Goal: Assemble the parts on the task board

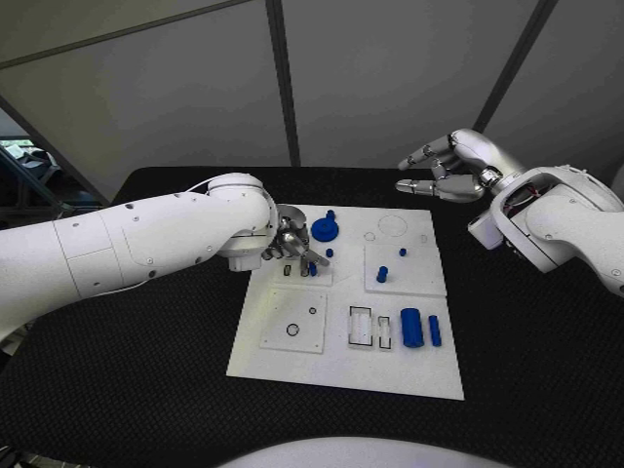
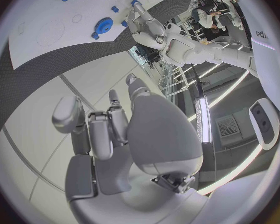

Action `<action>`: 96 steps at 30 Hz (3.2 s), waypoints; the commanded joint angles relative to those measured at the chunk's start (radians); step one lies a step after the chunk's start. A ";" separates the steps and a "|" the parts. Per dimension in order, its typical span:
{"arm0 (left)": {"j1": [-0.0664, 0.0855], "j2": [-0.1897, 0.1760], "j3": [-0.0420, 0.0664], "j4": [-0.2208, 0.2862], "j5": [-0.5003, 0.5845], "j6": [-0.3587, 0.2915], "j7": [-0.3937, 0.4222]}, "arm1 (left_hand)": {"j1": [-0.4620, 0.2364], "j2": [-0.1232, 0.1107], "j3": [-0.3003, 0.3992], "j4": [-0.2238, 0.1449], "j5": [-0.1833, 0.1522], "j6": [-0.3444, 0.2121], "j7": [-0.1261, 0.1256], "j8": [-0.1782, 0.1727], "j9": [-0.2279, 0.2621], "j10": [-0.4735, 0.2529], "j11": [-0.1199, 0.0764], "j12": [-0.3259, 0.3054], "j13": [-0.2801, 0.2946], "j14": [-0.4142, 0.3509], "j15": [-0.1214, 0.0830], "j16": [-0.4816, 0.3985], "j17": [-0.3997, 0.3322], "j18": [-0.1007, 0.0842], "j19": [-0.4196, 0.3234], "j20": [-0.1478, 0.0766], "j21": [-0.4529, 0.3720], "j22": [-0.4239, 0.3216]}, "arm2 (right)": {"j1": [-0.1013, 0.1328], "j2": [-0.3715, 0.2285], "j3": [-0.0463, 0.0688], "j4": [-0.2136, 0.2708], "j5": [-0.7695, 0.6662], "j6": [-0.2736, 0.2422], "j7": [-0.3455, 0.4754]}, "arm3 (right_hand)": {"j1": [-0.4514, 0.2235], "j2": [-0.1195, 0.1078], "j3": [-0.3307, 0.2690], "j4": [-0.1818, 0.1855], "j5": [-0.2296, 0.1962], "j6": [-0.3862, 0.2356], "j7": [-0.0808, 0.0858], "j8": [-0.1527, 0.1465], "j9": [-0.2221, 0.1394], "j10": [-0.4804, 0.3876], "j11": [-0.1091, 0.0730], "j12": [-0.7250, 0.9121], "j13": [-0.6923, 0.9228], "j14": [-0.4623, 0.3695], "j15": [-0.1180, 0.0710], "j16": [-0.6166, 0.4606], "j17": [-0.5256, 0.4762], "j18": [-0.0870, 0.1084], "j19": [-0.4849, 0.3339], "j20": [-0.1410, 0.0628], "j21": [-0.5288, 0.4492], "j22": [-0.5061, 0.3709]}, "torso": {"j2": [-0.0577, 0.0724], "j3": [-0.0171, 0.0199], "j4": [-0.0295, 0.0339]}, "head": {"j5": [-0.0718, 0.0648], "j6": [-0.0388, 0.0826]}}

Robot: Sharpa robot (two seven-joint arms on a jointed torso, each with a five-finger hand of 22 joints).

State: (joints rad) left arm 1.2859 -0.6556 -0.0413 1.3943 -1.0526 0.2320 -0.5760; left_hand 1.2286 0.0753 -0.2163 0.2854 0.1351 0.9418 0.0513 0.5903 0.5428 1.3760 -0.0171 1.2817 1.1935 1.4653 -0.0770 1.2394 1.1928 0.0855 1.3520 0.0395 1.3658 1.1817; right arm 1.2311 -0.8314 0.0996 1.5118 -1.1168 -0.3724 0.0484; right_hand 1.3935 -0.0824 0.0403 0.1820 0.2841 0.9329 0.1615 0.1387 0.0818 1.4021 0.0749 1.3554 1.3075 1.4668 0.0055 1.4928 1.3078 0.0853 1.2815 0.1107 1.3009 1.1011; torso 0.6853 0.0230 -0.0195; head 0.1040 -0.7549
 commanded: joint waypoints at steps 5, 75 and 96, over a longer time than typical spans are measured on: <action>0.002 0.002 0.000 0.001 -0.006 0.017 -0.002 | 0.023 -0.003 0.011 0.000 0.003 -0.011 0.001 0.008 0.006 -0.008 -0.001 0.003 -0.001 0.022 0.002 0.002 0.000 -0.004 -0.004 0.000 0.002 0.000 | 0.002 0.005 0.001 -0.005 0.001 0.013 -0.004 | 0.004 0.010 -0.007 0.002 0.005 0.004 -0.002 0.001 -0.001 -0.007 -0.001 -0.007 0.062 0.067 -0.005 -0.006 0.118 0.016 -0.011 -0.001 -0.004 -0.003 | 0.000 0.0000 -0.0001 | -0.001 -0.002; -0.066 -0.104 -0.002 0.148 -0.091 -0.241 -0.025 | 0.009 -0.205 0.947 -0.108 0.002 -0.070 -0.006 0.078 0.136 -0.007 -0.010 -0.014 -0.014 0.023 -0.005 0.002 0.005 -0.007 0.005 -0.007 0.005 0.044 | 0.002 0.018 0.000 -0.032 -0.085 0.101 -0.051 | 0.012 0.012 -0.017 0.008 0.043 -0.023 0.004 -0.009 -0.011 -0.036 0.003 -0.040 0.029 0.058 -0.004 -0.036 0.082 0.028 -0.045 0.000 -0.055 -0.069 | 0.002 0.0004 0.0044 | 0.004 -0.002; -0.067 -0.093 -0.002 0.145 -0.125 -0.243 -0.026 | 0.000 -0.208 0.963 -0.121 0.001 -0.072 -0.007 0.085 0.142 -0.006 -0.011 -0.014 -0.015 0.024 -0.006 0.002 0.005 -0.008 0.007 -0.007 0.007 0.047 | 0.001 0.023 0.000 -0.036 -0.085 0.106 -0.048 | 0.012 0.012 -0.017 0.009 0.043 -0.024 0.004 -0.009 -0.011 -0.035 0.003 -0.039 0.030 0.058 -0.004 -0.036 0.081 0.028 -0.045 0.000 -0.055 -0.069 | 0.002 -0.0005 0.0047 | 0.001 -0.009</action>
State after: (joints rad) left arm 1.2189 -0.7510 -0.0433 1.5402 -1.1538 -0.0047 -0.5949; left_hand 1.2365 -0.1317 0.6183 0.2868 0.1308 0.8732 0.0448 0.6747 0.6862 1.3690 -0.0277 1.2729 1.1790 1.4687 -0.0802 1.2394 1.1973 0.0854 1.3524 0.0324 1.3657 1.2273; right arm 1.2307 -0.8088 0.0989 1.4757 -1.1988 -0.2721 -0.0076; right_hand 1.4013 -0.0746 0.0283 0.1886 0.3231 0.9154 0.1658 0.1355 0.0724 1.3720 0.0803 1.3155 1.3075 1.4668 0.0055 1.4606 1.3073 0.1009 1.2419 0.1106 1.2505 1.0333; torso 0.6873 0.0229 -0.0151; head 0.1077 -0.7624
